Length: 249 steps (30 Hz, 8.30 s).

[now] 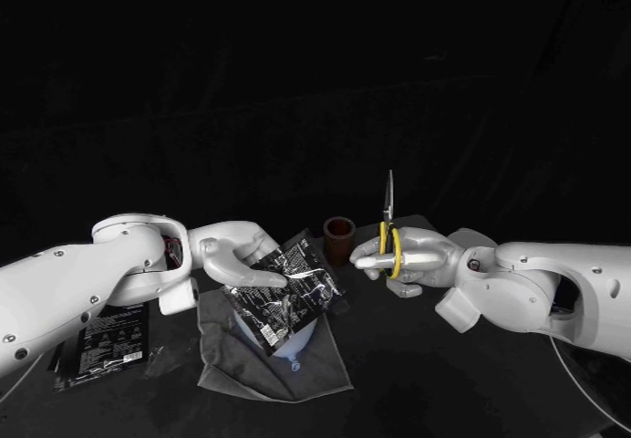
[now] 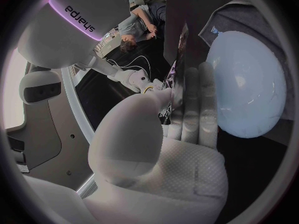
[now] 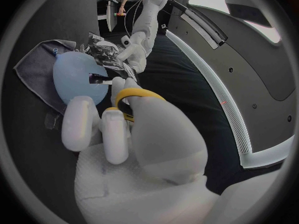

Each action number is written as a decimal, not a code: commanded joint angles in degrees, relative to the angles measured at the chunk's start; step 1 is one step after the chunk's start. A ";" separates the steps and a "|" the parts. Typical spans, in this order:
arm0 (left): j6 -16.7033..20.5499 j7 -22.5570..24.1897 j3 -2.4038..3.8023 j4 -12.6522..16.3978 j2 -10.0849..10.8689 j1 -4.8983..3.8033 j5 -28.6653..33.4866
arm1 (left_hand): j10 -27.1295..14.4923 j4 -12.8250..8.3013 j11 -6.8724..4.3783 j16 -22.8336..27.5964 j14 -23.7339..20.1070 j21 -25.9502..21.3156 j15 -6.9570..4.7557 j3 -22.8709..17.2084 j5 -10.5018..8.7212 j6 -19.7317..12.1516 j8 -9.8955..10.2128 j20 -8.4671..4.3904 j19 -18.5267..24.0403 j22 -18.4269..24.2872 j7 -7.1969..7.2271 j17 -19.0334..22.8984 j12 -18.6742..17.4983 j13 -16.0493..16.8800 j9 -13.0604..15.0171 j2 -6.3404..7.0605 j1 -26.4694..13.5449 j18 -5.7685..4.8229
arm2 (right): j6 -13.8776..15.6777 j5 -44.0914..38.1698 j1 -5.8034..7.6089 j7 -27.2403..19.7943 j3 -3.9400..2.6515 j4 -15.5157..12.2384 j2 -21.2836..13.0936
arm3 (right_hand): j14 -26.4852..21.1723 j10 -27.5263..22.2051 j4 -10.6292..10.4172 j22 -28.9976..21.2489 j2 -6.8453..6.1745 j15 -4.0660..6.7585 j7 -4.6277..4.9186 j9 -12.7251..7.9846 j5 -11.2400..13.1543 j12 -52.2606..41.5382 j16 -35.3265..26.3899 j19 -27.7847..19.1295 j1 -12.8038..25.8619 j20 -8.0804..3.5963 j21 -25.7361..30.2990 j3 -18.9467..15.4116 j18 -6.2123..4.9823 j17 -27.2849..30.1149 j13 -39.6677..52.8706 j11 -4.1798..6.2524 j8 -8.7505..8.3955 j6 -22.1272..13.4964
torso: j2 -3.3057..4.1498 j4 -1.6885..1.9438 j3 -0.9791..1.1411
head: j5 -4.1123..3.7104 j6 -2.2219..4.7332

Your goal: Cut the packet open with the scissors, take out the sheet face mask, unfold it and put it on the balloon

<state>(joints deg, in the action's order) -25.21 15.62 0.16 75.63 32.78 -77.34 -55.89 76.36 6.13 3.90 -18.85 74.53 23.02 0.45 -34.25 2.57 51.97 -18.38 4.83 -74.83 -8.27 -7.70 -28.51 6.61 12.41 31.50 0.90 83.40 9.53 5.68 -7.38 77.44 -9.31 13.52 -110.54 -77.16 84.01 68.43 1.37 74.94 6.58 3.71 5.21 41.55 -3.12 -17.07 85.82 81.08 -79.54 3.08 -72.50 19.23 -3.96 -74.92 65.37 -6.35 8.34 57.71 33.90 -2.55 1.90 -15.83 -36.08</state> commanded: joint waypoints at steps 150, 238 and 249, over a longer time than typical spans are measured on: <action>-1.36 0.21 -0.25 0.61 -0.18 -0.31 -4.96 | 0.15 -1.45 -0.29 -0.41 -0.35 0.86 -0.25 -1.77 0.19 0.31 -0.11 -0.07 0.64 -0.45 0.03 -0.85 -0.29 0.55 5.39 -0.01 0.35 0.65 | -18.30 -23.18 -1.01 20.37 0.12 -4.51 2.32 | 3.44 3.98 -18.40 8.05 -11.77 -3.26 2.47 9.86 0.32 9.28 -0.95 -1.85 22.77 2.66 3.88 -28.10 -0.63 -5.35 -33.59 2.82 -3.49 -1.31 | -0.04 -0.07 0.04 | 1.26 -1.11; -1.06 1.18 -0.25 5.05 0.77 -0.30 -7.37 | 0.14 -1.38 -0.40 -0.49 -0.46 1.09 -0.29 -1.78 0.18 0.45 -0.02 -0.07 0.81 -0.62 0.15 -1.20 -0.34 0.75 5.58 -0.02 0.42 0.67 | -20.70 -21.40 1.60 18.96 -0.17 -0.88 4.22 | 3.36 5.70 -18.23 8.08 -8.63 -2.96 2.10 9.16 0.36 10.26 -1.16 -1.88 21.41 2.37 3.98 -28.30 -0.64 -4.94 -35.75 3.15 -3.42 -0.29 | 0.04 -0.12 -0.04 | 1.21 -1.27; 0.51 1.68 -0.26 4.22 0.93 -0.30 -7.52 | 0.15 -1.40 -0.45 -0.52 -0.48 1.18 -0.32 -1.80 0.18 0.53 0.00 -0.08 0.86 -0.69 0.19 -1.32 -0.36 0.82 5.65 -0.01 0.48 0.68 | -22.27 -21.43 1.60 19.95 -0.10 -2.34 2.52 | 3.35 5.95 -18.30 8.15 -9.05 -2.92 2.05 9.05 0.36 10.42 -1.17 -1.79 21.51 2.34 3.80 -28.88 -0.60 -4.92 -36.09 3.20 -3.41 -0.09 | -0.02 -0.05 -0.03 | 1.02 -1.42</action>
<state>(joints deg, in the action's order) -25.81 16.10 -0.16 79.93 33.74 -77.56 -63.38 76.48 6.13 3.79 -19.07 74.00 23.89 0.53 -34.25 2.56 52.05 -18.00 5.14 -74.11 -8.91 -7.37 -29.75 6.59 13.16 31.50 0.92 83.38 9.22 -14.55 -29.00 79.07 10.54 13.42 -112.54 -74.48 84.11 74.11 -16.93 74.91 -2.77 0.31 7.35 50.70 -3.00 -6.93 84.42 78.98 -58.13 5.66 -68.66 -9.24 -3.97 -74.91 29.37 -3.17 4.63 57.33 33.93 -2.58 1.86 -14.75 -37.42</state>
